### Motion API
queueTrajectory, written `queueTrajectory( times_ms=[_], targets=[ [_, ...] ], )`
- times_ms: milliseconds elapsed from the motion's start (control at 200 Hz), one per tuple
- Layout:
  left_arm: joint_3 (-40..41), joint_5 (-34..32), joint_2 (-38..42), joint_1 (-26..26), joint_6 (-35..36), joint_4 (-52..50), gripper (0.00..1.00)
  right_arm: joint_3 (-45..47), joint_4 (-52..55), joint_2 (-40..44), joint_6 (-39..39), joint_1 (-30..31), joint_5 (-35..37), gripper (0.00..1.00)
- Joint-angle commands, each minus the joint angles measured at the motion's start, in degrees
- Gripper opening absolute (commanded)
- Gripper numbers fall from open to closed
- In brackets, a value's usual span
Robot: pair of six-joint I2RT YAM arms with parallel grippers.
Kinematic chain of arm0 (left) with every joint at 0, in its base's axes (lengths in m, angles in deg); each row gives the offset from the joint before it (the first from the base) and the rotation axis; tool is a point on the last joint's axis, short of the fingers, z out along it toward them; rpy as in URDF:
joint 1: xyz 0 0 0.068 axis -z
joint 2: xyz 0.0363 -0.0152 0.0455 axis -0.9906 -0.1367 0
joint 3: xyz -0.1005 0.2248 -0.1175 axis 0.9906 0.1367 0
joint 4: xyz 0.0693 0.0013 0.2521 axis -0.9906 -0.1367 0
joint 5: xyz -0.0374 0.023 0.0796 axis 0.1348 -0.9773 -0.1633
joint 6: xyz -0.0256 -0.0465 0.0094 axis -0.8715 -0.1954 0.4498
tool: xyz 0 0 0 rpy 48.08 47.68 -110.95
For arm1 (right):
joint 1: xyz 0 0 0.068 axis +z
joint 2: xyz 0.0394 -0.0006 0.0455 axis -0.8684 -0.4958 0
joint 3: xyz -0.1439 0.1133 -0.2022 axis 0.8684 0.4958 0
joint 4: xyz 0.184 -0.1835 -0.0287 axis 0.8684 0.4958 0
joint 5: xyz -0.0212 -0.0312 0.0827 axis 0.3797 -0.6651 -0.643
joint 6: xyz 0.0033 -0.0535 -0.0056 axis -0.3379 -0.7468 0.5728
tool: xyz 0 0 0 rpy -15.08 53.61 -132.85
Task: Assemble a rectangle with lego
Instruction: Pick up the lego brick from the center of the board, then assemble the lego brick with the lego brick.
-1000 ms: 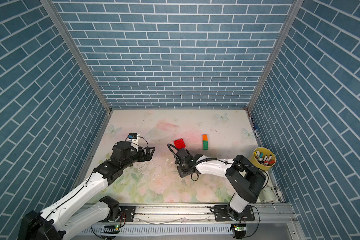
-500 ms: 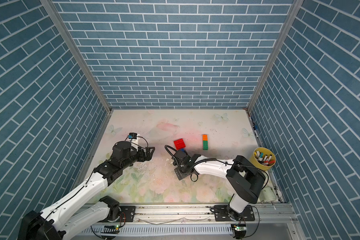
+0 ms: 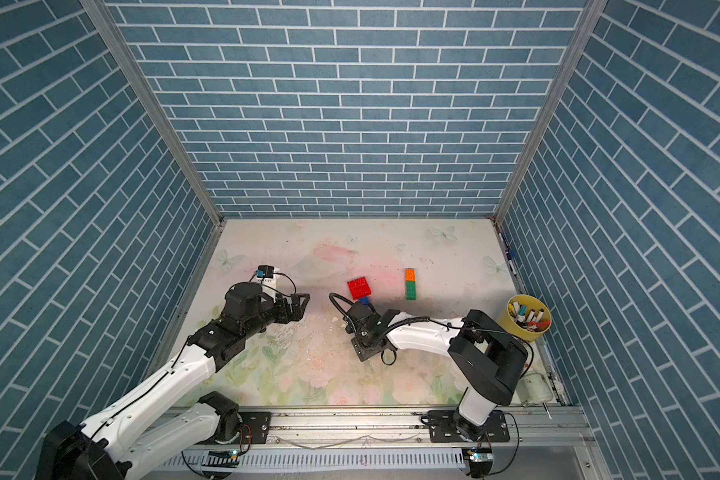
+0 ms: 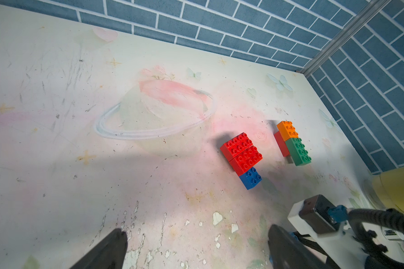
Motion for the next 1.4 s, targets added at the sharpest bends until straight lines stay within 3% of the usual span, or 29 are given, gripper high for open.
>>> queueTrajectory(
  times_ms=[0, 130, 310, 480, 820, 1030, 1395],
  targets=[
    [0.6, -0.5, 0.1, -0.5, 0.5, 0.5, 1.0, -0.7, -0.6, -0.9, 0.8, 0.3, 1.0, 0.67],
    [0.6, -0.4, 0.2, -0.5, 0.5, 0.5, 1.0, -0.9, -0.3, 0.6, 0.7, 0.3, 2.7, 0.54],
    [0.5, -0.3, 0.1, -0.5, 0.6, 0.6, 1.0, -3.2, 4.5, 5.1, -2.7, -0.4, 4.9, 0.5],
    [0.5, -0.4, 0.6, -0.5, 0.6, 0.6, 1.0, -7.9, 8.6, 5.8, -7.6, -5.9, -0.5, 0.48],
    [0.6, -0.5, 1.4, -0.7, 0.7, 0.4, 1.0, -18.7, 8.8, -5.1, -12.3, -11.9, -7.7, 0.46],
    [0.6, -0.4, 1.7, -0.9, 0.8, 0.5, 1.0, -23.0, 7.6, -11.6, -13.4, -13.4, -8.0, 0.44],
    [0.7, 0.5, 1.1, -1.9, 0.7, 1.0, 1.0, -25.9, 7.0, -15.0, -14.7, -14.8, -7.3, 0.43]
  ],
)
